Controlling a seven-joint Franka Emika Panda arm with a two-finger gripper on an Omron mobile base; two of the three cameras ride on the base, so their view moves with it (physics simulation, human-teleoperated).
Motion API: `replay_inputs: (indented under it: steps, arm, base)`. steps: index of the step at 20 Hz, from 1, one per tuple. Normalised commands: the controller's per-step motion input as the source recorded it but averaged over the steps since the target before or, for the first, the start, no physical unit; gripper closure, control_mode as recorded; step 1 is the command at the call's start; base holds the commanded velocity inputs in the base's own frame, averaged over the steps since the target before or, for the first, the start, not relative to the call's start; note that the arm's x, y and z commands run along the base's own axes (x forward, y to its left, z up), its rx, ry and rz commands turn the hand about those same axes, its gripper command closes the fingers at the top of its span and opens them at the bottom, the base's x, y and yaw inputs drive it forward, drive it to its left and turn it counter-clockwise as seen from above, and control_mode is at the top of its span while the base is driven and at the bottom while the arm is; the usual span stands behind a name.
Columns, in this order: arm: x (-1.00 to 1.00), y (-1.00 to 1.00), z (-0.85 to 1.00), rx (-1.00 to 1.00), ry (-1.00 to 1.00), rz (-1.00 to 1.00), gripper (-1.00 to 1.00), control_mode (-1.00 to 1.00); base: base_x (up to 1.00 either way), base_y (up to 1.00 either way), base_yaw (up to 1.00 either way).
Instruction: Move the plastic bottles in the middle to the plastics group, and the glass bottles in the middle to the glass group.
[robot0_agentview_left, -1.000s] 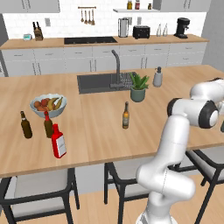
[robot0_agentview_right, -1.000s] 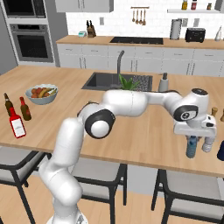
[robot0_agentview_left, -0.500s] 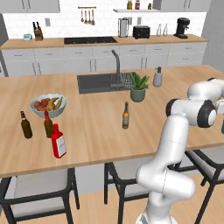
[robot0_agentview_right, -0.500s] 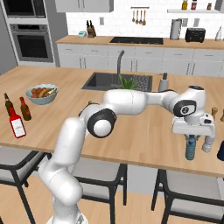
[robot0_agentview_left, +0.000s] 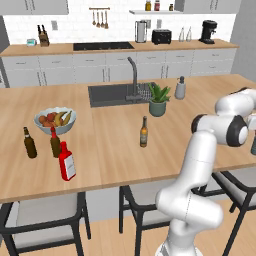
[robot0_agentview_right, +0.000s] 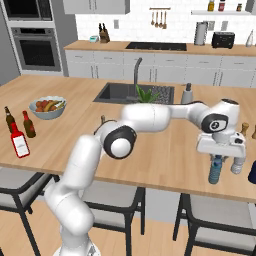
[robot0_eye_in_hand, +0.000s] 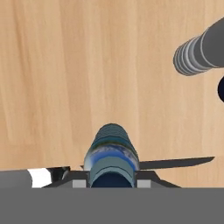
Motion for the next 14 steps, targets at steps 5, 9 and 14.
replay_inputs:
  steps: [5,9,14]
  arm:
    - [0.09,0.0,0.0,0.0,0.0,0.0,1.0,-1.0]
    - [0.11,0.0,-0.06,0.0,0.0,0.0,1.0,-1.0]
    - [0.0,0.0,-0.18,0.0,0.0,0.0,1.0,-1.0]
  base:
    - [0.0,0.0,0.0]
    - [0.0,0.0,0.0]
    - [0.0,0.0,0.0]
